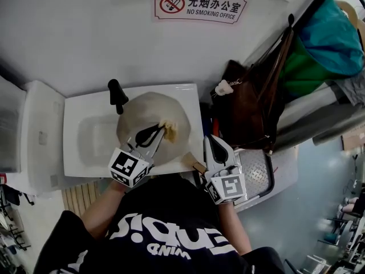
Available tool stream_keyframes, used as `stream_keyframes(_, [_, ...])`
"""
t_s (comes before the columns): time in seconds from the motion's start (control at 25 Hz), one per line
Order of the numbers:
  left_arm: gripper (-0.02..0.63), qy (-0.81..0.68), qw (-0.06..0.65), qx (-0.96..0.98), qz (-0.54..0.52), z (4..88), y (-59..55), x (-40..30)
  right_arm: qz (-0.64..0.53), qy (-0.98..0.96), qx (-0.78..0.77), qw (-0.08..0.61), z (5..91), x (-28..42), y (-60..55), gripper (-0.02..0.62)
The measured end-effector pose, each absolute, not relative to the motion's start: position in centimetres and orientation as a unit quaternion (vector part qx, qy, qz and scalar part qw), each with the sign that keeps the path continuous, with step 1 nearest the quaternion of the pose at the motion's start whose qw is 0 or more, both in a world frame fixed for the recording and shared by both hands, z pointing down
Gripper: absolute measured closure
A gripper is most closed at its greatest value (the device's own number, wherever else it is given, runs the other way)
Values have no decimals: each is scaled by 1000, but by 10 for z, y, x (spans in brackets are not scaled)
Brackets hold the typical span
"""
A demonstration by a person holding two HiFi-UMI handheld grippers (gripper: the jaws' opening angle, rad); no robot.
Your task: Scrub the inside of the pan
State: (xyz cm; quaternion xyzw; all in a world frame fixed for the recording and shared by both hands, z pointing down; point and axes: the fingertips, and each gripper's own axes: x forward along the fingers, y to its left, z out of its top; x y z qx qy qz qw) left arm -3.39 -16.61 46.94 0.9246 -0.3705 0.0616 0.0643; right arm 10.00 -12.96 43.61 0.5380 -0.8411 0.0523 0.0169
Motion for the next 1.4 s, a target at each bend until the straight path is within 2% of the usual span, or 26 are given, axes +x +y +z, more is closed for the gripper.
stream_keyframes(0.24, [581,-395,51,917,33,467,-171,-45,57,-837,543,14,442,104,-129,586])
stream_keyframes(1.4, [581,-408,46,911,45,466,-169,-48,71,-839,539,14,448,104,-127,588])
